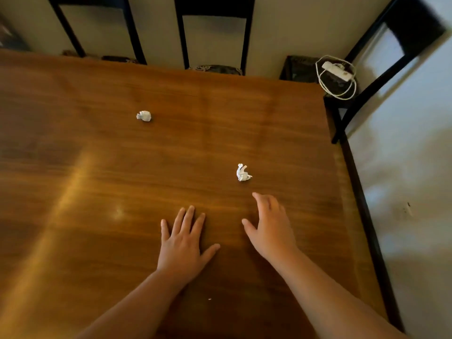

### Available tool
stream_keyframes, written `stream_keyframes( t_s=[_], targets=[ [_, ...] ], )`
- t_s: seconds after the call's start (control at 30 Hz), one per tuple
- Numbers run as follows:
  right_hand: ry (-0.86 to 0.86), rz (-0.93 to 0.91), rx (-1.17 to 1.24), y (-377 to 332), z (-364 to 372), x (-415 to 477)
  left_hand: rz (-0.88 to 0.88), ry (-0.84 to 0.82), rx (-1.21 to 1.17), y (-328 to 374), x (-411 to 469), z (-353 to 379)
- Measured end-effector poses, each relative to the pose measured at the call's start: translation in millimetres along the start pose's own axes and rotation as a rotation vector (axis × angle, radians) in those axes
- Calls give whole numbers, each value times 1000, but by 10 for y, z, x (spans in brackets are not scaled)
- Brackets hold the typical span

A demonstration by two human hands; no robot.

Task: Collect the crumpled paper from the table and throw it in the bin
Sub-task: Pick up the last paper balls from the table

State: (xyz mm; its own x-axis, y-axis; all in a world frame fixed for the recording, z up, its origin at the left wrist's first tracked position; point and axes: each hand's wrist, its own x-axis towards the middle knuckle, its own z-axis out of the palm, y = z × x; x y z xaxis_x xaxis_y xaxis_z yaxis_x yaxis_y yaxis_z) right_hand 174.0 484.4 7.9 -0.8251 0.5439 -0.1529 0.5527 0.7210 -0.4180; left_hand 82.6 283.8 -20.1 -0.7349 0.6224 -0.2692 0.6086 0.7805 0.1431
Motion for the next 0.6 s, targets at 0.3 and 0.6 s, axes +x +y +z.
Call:
stream_keyframes(
  t_s=[0.3, 0.6],
  targets=[
    [68, -231, -32, -148, 239, 1021, 8, 156, -59, -43, 737, -122],
    [80, -297, -13, -476, 340, 1873, 46, 269, -48, -480, 1547, -425]
  ],
)
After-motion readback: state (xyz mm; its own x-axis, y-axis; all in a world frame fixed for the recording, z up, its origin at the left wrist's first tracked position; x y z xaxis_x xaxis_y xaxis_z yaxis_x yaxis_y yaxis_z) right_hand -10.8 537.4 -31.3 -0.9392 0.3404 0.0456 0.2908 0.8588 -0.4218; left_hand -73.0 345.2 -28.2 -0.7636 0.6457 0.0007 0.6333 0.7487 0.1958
